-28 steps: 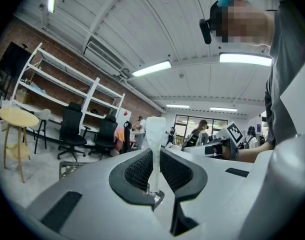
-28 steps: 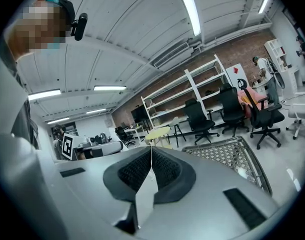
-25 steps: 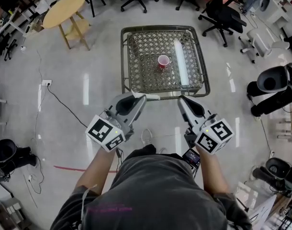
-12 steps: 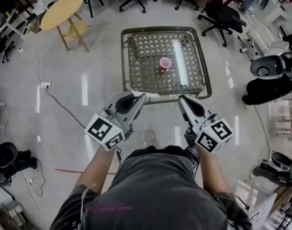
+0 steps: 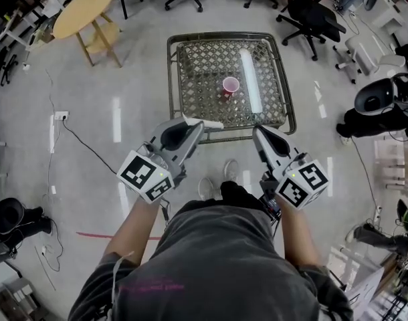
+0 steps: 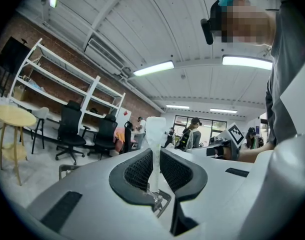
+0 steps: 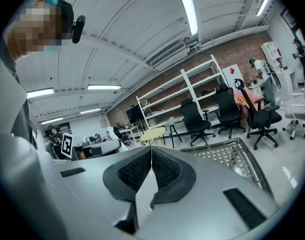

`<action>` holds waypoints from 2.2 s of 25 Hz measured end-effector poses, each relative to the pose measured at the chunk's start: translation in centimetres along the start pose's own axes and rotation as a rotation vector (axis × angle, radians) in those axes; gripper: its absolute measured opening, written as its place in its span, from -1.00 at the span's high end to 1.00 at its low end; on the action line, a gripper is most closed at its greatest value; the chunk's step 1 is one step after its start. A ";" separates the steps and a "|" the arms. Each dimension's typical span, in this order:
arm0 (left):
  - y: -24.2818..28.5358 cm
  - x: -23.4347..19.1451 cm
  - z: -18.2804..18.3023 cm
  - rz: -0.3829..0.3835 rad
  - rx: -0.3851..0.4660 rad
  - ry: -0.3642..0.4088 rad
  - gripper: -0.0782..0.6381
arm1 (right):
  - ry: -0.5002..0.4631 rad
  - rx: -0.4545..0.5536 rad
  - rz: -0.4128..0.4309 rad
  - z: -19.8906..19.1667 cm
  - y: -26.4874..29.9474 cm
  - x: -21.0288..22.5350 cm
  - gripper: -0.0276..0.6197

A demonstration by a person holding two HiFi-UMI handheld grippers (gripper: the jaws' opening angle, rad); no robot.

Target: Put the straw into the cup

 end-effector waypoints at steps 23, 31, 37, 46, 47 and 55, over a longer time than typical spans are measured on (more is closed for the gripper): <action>10.9 -4.0 0.5 0.102 -0.066 -0.007 0.64 | 0.058 -0.047 0.114 2.5 5.2 12.3 0.87; 15.4 -5.9 -0.5 0.152 -0.108 -0.040 0.64 | 0.086 -0.087 0.158 2.7 6.9 17.3 0.87; 15.2 -6.9 -1.7 0.186 -0.140 -0.044 0.64 | 0.102 -0.105 0.185 1.8 7.6 17.8 0.87; 16.9 -9.3 -4.0 0.224 -0.201 -0.056 0.64 | 0.130 -0.134 0.186 1.1 8.2 19.6 0.87; 17.0 -9.6 -4.3 0.223 -0.207 -0.056 0.64 | 0.132 -0.138 0.183 0.9 8.3 19.7 0.87; 18.0 -12.1 -6.4 0.187 -0.245 -0.065 0.64 | 0.153 -0.160 0.131 -0.5 8.7 20.1 0.87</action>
Point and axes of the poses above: the fingertips, and each gripper's own axes: y forward along the fingers, x to its right, z out of its top, the point moved 8 cm from there along -y, backward along the fingers, and after that the axes turned 2 degrees about -x, right-handed, at the moved point
